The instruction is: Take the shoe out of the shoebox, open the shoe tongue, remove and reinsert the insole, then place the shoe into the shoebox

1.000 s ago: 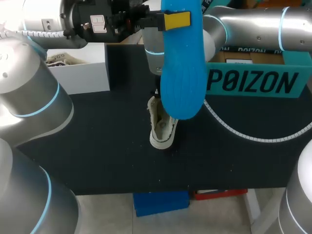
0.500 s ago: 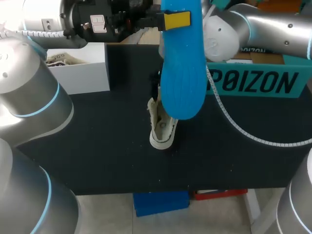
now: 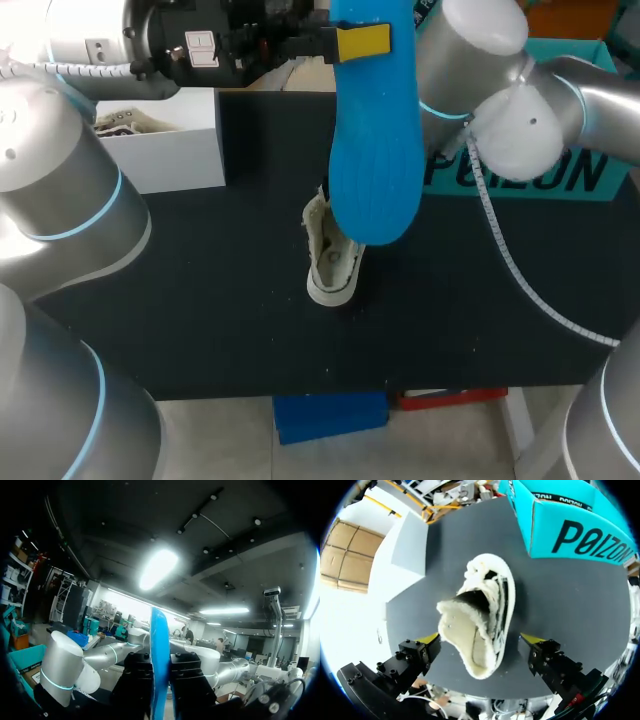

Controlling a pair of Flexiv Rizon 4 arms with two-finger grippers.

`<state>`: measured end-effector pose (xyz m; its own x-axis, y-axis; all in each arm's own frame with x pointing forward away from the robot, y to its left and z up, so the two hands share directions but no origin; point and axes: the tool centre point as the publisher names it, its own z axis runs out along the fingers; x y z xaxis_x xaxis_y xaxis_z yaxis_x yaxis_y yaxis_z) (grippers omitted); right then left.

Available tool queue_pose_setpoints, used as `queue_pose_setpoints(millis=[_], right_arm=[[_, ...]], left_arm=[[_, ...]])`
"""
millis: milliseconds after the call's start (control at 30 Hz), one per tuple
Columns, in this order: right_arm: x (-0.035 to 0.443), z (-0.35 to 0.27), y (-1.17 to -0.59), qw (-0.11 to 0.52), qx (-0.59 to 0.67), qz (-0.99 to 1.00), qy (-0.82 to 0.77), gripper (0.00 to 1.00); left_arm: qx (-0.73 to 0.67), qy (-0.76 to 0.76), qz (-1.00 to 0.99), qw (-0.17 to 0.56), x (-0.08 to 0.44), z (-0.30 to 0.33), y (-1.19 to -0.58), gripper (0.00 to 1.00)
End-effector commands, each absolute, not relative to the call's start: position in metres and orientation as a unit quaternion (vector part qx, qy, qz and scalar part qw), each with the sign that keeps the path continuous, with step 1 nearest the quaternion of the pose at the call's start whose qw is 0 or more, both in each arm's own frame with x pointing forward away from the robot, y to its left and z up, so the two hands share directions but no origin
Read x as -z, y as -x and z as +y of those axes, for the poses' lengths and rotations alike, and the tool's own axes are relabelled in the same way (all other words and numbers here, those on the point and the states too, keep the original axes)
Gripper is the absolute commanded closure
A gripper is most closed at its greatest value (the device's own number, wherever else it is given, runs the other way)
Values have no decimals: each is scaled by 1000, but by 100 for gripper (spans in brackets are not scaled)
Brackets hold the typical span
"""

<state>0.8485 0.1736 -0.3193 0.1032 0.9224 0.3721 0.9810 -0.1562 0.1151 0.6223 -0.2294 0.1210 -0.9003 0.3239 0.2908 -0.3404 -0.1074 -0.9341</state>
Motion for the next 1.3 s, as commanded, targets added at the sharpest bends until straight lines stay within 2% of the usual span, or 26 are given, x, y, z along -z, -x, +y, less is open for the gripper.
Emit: queue_pose_setpoints(millis=[33,667,1300], right_arm=[[315,167,-840,174,296,-620,705,0],[273,171,-835,311,458,-559,617,0],[246,170,-826,378,515,-528,560,0]], left_arm=[[-745,-7,-629,222,-121,-231,-622,100],[-745,-7,-629,222,-121,-231,-622,100],[-745,-7,-629,222,-121,-231,-622,100]])
